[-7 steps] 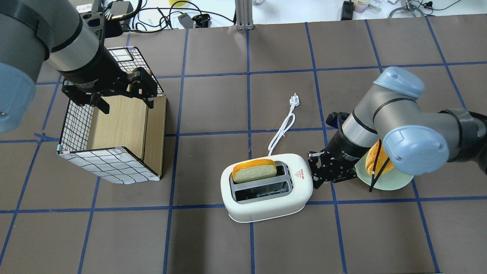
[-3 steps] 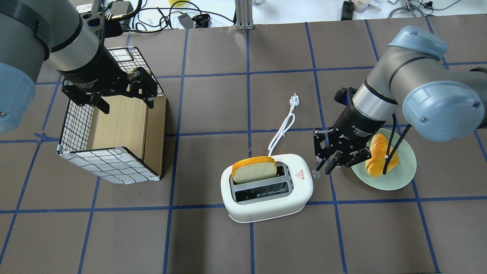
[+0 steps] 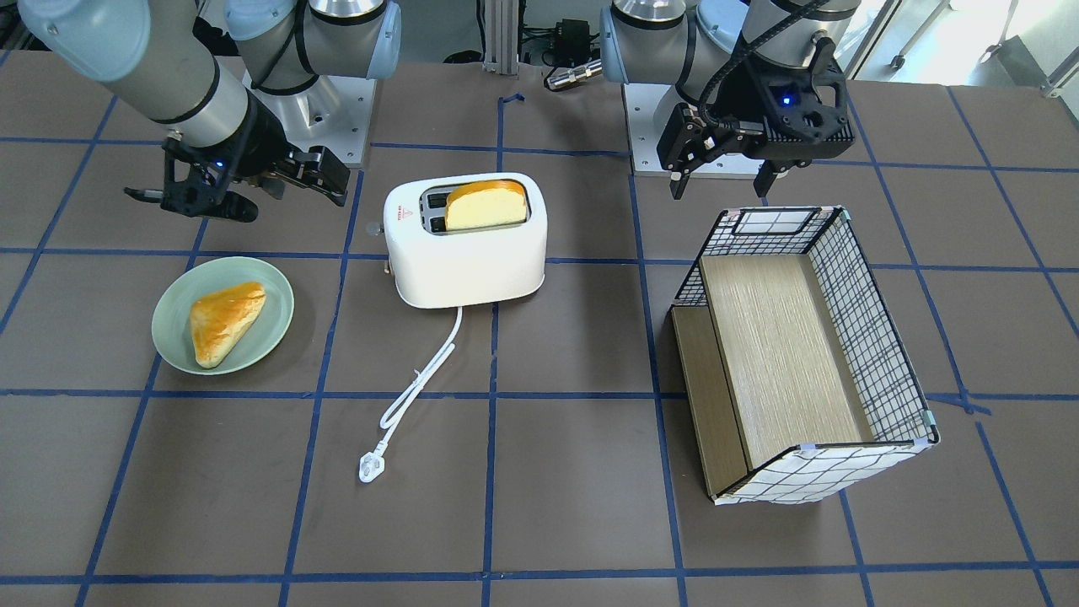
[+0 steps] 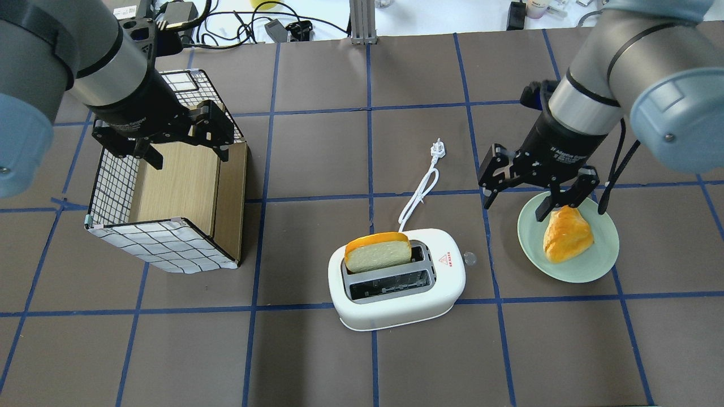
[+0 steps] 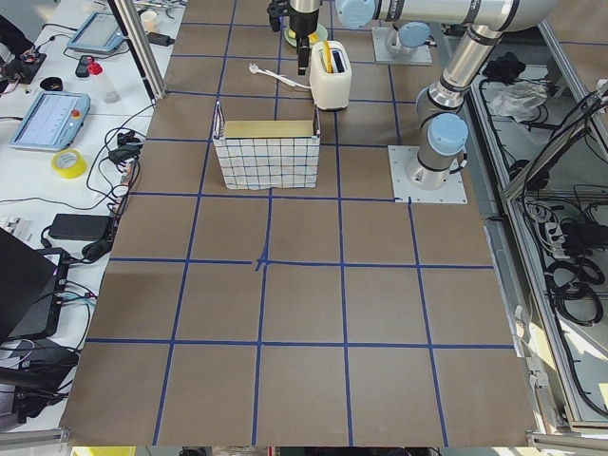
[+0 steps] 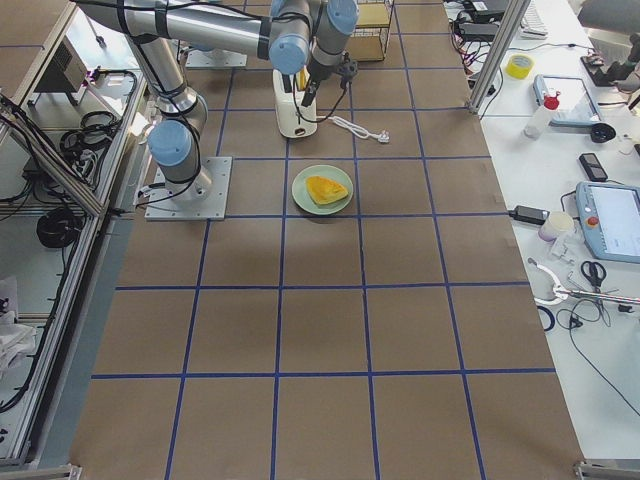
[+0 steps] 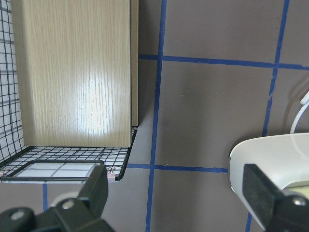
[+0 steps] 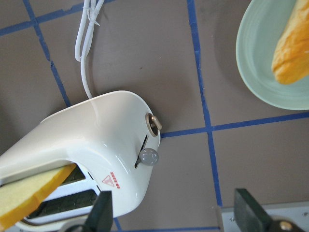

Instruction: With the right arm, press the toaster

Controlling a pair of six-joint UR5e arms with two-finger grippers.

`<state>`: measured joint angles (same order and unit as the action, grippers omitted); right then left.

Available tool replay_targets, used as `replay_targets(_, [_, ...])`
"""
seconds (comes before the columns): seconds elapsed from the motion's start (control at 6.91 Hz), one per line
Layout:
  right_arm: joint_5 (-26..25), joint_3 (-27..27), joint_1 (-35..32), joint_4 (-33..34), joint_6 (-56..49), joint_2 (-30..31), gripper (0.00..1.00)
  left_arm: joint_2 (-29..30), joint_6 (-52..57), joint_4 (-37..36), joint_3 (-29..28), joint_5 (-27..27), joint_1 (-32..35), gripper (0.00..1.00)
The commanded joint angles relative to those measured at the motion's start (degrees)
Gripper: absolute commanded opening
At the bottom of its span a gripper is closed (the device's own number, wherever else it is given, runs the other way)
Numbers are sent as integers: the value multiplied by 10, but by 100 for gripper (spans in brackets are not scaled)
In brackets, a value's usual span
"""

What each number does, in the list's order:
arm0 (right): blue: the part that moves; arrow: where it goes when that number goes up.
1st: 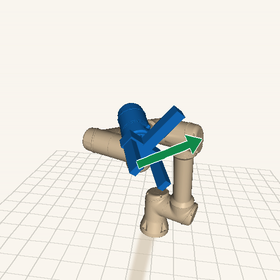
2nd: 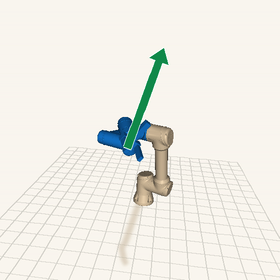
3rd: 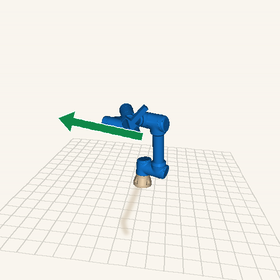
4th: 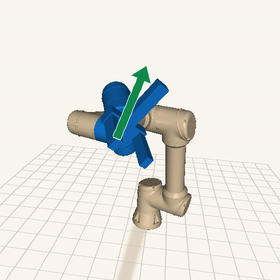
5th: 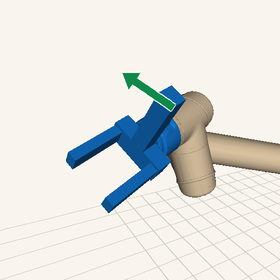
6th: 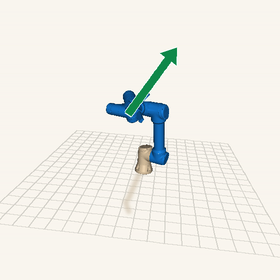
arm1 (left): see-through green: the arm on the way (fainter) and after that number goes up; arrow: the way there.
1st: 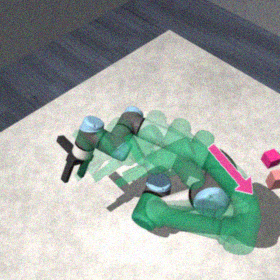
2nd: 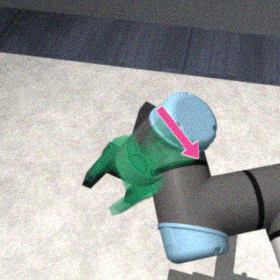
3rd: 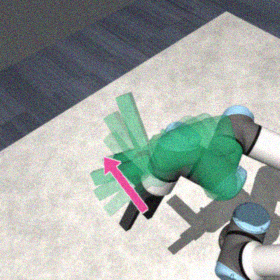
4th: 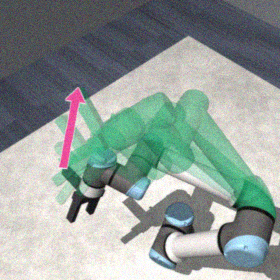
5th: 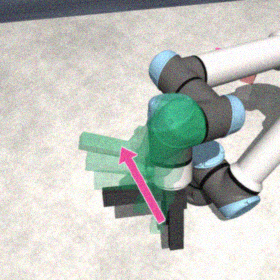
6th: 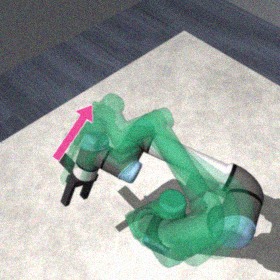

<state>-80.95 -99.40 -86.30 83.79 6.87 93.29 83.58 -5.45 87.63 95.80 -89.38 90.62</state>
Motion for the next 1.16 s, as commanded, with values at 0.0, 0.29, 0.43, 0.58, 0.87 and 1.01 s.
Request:
replay_targets(0.0, [-82,68,-4,28,3,3,100,0,0,0,-1,0,0,100])
replay_targets(0.29, [-97,62,-4,92,-1,6,100,0,0,0,-1,0,1,100])
replay_targets(0.43, [-111,62,-5,102,-6,5,97,0,0,0,-1,1,0,100])
replay_targets(0.58, [-113,62,-5,119,-5,6,98,0,0,0,0,0,0,100])
replay_targets(0.87, [-106,62,-3,118,-2,8,100,0,0,0,0,0,0,100])
replay_targets(1.01, [-94,62,-4,117,-3,8,100,0,0,0,0,1,0,100])
